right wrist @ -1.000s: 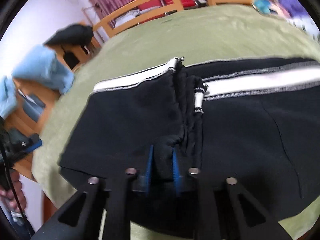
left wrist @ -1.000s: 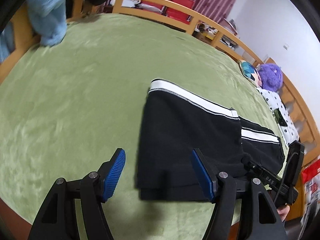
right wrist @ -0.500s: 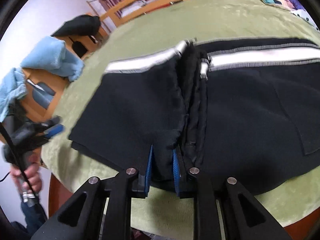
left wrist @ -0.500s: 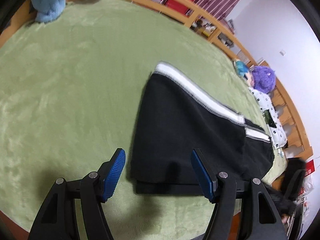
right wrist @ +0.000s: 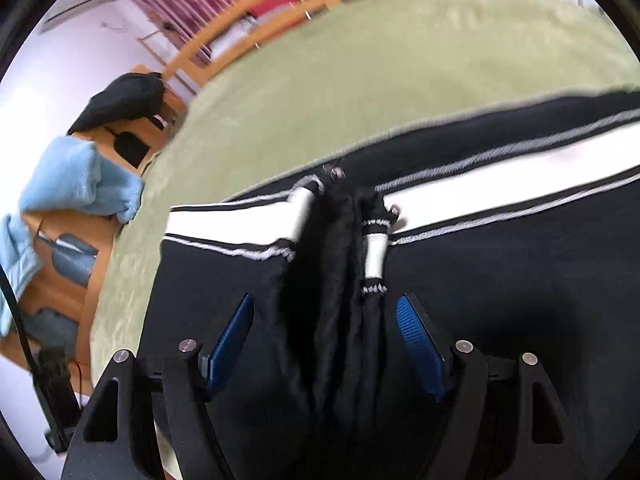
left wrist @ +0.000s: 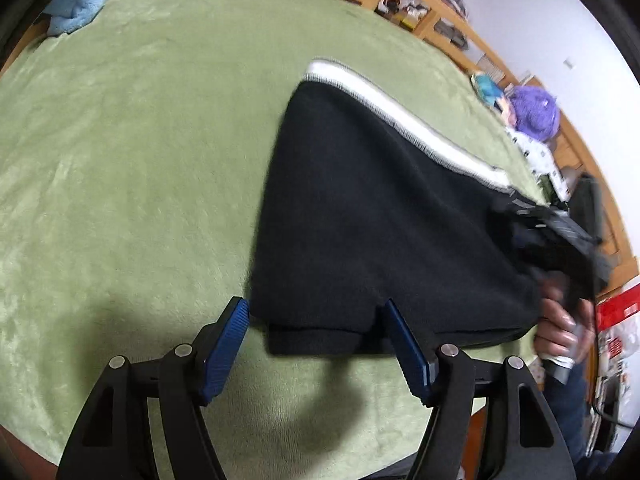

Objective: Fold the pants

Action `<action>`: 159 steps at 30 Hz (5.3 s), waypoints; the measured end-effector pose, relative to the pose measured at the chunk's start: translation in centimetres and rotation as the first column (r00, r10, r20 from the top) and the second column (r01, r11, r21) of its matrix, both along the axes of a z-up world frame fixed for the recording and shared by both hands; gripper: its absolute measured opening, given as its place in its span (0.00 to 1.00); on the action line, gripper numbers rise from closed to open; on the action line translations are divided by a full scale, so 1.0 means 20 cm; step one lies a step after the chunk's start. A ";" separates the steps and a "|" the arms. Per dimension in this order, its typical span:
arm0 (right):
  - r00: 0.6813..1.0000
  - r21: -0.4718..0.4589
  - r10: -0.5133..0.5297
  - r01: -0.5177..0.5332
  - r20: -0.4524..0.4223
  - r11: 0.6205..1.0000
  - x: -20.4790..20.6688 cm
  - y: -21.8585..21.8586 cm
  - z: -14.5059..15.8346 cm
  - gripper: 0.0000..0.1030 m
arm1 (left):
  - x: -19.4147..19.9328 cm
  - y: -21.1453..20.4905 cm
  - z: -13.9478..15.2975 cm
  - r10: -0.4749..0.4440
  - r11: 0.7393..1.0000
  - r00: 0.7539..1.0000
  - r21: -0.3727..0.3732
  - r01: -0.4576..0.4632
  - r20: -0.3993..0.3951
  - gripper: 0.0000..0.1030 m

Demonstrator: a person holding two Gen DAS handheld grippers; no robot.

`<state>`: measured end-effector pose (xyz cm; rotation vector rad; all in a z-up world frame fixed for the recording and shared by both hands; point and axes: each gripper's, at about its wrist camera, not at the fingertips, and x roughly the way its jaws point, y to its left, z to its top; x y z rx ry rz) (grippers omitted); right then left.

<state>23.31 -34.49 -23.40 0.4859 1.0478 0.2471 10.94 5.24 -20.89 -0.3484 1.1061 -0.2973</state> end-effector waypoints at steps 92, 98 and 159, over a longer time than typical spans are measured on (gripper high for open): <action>0.967 -0.148 -0.119 0.154 0.224 0.977 -0.49 0.11 0.45 0.45 | 0.12 0.61 0.19 0.094 0.958 0.987 0.256 -0.126 0.133 0.69; 0.970 -0.081 0.135 -0.120 0.204 0.989 -0.39 0.69 0.37 0.45 | -0.01 0.51 -0.01 0.056 0.951 0.996 0.300 -0.073 0.064 0.71; 0.964 -0.015 0.260 -0.260 0.049 0.965 0.38 1.01 0.12 0.28 | 0.12 0.70 0.06 0.211 0.954 0.971 0.193 -0.229 0.110 0.84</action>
